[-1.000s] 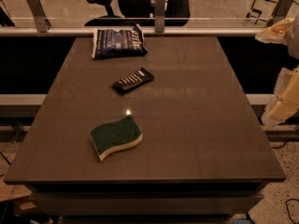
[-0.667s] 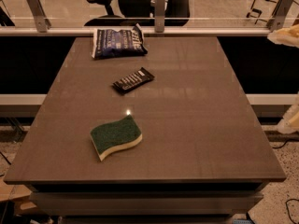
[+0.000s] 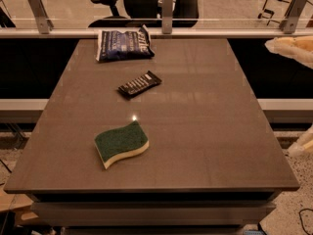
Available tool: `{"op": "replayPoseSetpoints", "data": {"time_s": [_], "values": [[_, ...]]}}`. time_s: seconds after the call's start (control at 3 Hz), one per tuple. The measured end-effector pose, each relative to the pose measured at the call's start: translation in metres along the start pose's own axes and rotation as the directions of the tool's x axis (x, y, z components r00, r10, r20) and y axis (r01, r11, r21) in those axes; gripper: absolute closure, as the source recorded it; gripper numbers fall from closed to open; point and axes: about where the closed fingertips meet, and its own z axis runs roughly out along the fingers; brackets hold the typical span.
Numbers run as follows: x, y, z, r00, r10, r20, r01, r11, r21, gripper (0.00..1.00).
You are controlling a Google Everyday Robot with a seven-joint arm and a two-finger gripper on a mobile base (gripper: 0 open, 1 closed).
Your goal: Move sponge near rxbar chocolate
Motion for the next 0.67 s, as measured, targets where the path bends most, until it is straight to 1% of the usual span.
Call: {"op": "replayPoseSetpoints", "data": {"time_s": [0.33, 0.67], "values": [[-0.014, 0.006, 0.011, 0.991, -0.036, 0.129, 0.041, 0.9985, -0.036, 0.00], [-0.025, 0.007, 0.027, 0.975, -0.050, 0.217, 0.065, 0.9958, -0.064, 0.00]]}}
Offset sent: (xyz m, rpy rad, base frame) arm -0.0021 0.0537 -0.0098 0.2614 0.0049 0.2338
